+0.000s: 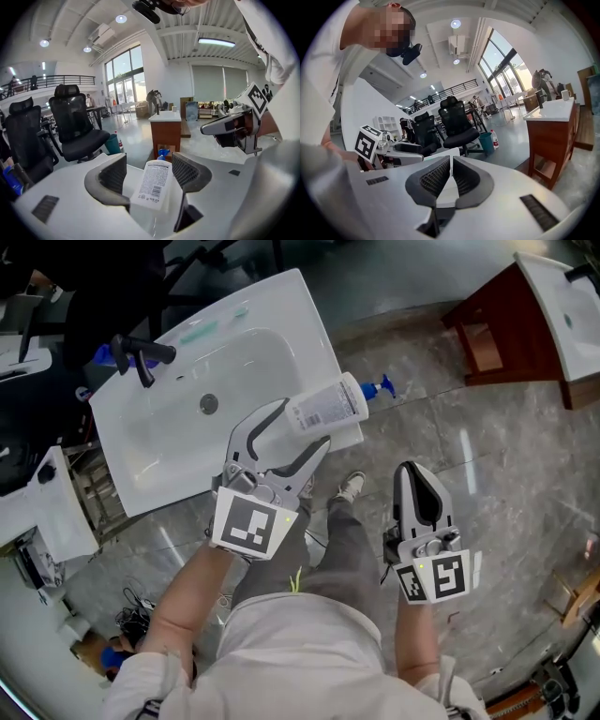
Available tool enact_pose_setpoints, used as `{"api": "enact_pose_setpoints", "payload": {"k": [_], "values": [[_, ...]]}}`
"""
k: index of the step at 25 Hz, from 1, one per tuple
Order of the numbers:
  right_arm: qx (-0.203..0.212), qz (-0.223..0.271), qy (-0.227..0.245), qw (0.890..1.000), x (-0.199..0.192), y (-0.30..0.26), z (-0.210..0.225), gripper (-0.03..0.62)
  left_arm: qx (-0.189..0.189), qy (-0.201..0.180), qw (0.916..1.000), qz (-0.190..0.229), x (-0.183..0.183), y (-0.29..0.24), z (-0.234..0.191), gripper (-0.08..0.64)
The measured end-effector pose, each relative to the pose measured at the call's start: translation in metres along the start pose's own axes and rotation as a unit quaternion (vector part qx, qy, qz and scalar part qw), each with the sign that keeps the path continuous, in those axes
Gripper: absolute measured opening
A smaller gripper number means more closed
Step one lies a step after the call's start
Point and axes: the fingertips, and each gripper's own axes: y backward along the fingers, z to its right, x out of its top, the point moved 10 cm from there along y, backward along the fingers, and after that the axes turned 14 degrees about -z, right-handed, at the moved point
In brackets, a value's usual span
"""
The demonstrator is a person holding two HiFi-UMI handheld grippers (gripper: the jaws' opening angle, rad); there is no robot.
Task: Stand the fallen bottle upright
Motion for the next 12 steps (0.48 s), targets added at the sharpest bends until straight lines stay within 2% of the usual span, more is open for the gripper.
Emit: {"api": "enact_pose_setpoints", "payload": {"k": [12], "values": [[0.014,-0.009,-0.026,1.000,-0.047,-0.023,0.037,0.046,-0.029,-0.031,0.9973,-0.060,-0.010,-0.066,0.014,0.389]]}}
